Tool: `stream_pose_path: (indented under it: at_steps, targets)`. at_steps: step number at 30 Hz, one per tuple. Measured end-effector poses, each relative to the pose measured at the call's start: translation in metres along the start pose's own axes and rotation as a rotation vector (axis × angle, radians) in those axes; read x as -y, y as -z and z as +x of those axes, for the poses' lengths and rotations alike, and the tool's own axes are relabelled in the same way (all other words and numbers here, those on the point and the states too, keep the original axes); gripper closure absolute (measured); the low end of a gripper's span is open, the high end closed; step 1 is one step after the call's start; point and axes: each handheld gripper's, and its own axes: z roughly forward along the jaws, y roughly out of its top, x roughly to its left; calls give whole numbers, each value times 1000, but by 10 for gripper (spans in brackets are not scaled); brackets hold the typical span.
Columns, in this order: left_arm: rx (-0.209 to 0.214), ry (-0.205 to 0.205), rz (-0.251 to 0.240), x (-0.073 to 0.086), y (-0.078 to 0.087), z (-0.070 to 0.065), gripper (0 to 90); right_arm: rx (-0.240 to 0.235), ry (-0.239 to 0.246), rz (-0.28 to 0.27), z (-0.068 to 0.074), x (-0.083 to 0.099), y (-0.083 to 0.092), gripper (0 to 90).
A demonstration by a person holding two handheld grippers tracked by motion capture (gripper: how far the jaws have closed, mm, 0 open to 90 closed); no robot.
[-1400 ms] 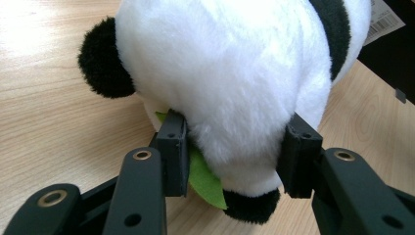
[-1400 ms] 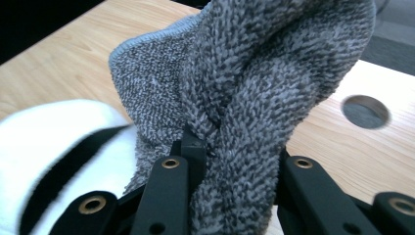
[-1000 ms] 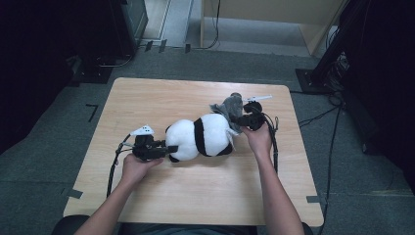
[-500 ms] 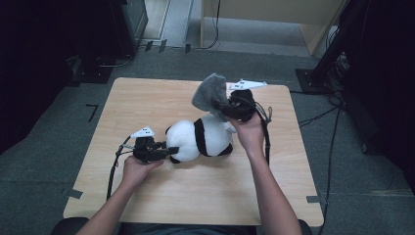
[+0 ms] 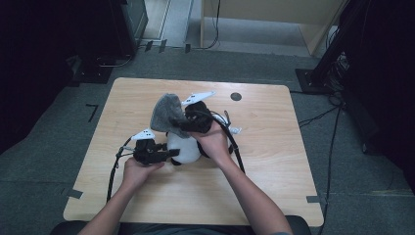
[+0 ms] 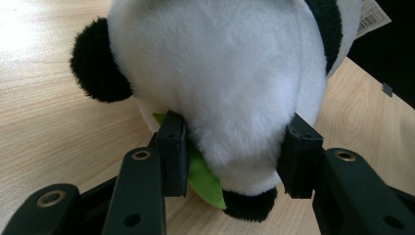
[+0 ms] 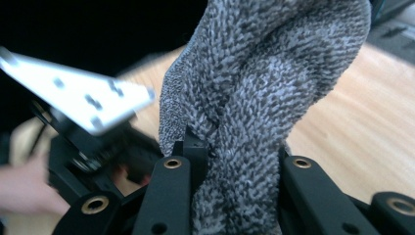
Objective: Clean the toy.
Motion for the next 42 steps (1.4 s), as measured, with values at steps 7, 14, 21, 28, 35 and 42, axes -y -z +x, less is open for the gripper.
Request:
stream_pose_path:
  at_steps: [7, 14, 21, 28, 35, 42]
  targets:
    - [-2, 11, 8, 0, -1, 2, 543, 39, -57, 79, -25, 19, -17, 732]
    - [0, 12, 17, -1, -1, 4, 545, 189, -32, 128, -42, 23, -5, 741]
    - [3, 22, 18, -3, -1, 5, 545, 208, -109, 109, -67, 30, 10, 742]
    - [5, 27, 21, -5, -1, 7, 545, 218, -178, 73, -86, 36, 29, 741]
    - [7, 35, 19, -7, -1, 10, 545, 226, -253, 27, -106, 49, 46, 742]
    - [12, 42, 20, -8, -1, 12, 545, 214, -326, -14, -121, 64, 59, 747]
